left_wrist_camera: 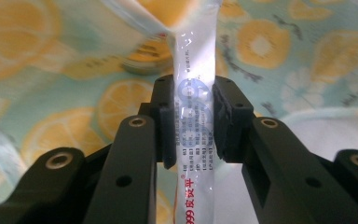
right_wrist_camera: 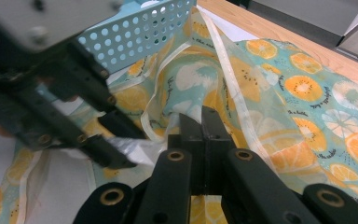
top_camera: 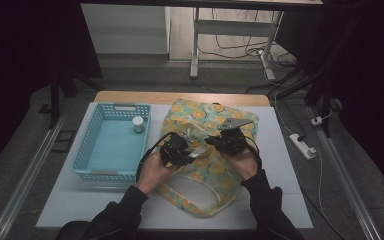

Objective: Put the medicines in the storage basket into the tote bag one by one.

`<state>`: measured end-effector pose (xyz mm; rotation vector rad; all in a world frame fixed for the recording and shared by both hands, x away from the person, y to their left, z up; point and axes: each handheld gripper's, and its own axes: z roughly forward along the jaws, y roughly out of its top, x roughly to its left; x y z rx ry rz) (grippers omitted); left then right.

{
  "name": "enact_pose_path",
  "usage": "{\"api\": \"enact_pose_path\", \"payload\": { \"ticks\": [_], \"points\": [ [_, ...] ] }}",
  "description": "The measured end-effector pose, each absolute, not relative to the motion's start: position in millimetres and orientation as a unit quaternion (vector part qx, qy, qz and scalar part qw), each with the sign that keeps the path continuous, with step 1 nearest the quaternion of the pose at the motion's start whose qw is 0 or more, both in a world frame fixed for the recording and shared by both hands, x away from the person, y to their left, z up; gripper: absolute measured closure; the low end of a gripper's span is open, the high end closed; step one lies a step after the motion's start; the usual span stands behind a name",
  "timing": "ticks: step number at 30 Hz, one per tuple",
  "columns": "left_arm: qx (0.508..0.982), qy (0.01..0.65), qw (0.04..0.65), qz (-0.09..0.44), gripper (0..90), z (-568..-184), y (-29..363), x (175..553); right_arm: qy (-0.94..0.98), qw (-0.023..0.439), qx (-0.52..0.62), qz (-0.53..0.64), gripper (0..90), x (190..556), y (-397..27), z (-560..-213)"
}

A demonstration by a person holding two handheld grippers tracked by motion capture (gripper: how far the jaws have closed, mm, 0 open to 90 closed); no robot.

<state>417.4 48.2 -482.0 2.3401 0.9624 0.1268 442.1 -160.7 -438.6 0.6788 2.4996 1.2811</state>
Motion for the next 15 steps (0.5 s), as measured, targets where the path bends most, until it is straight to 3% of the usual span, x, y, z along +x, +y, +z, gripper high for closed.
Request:
{"api": "enact_pose_path", "payload": {
  "ticks": [15],
  "points": [
    [0.870, 0.401, 0.278, 0.068, 71.7, -486, 52, 445, 0.859, 0.125, 0.234, 0.438, 90.0, 443, -161, -441]
  ]
}}
